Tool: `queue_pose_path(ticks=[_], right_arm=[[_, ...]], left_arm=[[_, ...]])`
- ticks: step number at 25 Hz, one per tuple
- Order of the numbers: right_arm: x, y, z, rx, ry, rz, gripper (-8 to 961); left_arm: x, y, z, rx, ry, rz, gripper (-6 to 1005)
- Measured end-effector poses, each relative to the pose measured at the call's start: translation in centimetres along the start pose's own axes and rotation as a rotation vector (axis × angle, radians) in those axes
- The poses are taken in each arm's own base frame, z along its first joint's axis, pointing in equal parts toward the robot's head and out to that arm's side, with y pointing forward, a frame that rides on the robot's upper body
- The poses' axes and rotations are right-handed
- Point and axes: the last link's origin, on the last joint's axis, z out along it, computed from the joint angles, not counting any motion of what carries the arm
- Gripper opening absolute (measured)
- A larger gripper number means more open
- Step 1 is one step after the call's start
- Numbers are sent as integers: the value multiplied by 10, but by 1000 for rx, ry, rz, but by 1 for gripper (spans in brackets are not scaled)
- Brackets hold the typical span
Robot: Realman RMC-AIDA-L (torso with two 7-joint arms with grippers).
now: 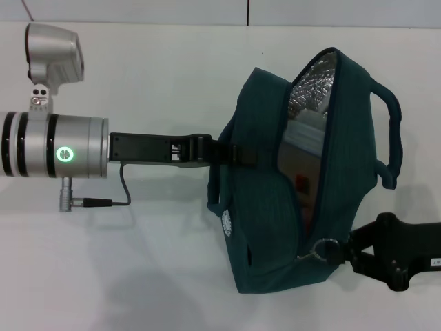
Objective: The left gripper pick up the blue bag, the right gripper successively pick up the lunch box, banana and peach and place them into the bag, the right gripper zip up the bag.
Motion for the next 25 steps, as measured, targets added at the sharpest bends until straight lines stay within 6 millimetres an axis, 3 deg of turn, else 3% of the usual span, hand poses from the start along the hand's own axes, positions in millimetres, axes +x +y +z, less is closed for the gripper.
queue_pose_path(ticks=[16, 25], right_arm=[[-23, 15, 6, -121, -137, -155, 15], [-23, 17, 11, -154, -126, -151, 17]], left_arm=[[-2, -1, -1, 3, 3, 31, 62], [8, -4, 2, 34, 41, 140, 82]])
